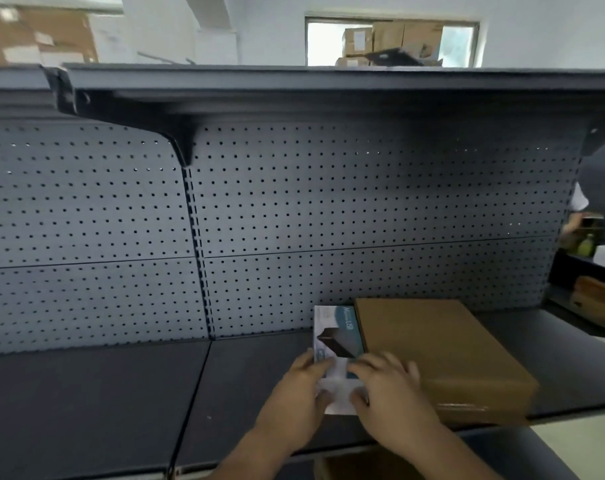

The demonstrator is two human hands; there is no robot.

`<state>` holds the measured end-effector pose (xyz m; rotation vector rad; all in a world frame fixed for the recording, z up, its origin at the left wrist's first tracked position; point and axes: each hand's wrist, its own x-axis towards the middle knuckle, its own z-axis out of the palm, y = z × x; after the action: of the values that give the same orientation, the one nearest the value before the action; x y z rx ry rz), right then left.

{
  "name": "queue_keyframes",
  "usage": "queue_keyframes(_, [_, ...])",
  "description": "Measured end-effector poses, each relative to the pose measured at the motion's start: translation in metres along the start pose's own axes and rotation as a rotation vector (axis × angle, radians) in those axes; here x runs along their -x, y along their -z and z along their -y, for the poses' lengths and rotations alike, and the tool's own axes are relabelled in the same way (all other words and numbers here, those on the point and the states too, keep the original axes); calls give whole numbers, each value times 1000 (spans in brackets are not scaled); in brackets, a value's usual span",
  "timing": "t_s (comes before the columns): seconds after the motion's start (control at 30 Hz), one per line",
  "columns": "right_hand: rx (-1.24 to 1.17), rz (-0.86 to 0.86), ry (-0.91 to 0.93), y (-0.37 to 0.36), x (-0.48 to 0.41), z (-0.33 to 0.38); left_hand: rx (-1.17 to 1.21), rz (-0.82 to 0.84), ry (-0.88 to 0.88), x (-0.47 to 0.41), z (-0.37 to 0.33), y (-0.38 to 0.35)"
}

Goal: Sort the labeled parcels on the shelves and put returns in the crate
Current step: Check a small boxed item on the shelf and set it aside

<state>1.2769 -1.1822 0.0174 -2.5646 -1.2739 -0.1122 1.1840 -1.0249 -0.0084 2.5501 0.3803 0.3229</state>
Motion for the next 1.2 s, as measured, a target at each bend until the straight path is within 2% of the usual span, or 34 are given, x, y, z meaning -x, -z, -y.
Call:
queue_keyframes(0.2, [16,-52,78,-9,-6,12,-15,-57,11,11,1,14])
queue_keyframes(0.43, [-284,-3,221,-31,-14,59,-33,-135,65,59,50,45])
queue_keyframes(0.57, [-444,-31,138,-37,-17,67,97,-235,112,67,63,60])
queue_keyframes(0.63, [-483,-54,49,-39,-20,65,226,-292,197,61,62,67])
queue_keyframes(0.77, [-556,26,-157,-48,-27,66,371,-224,354,49,62,63])
queue_keyframes(0.83, [-635,73,-200,-52,-30,67,522,-202,362,48,61,58])
queue_keyframes(0.93, [-746,60,-196,-53,-32,67,627,-217,302,44,67,51])
queue_keyframes(1.03, [-887,34,-182,-54,-29,65,748,-318,268,45,70,46])
queue_keyframes(1.2, [-1065,47,-198,-63,-23,61,796,-397,254,55,77,34])
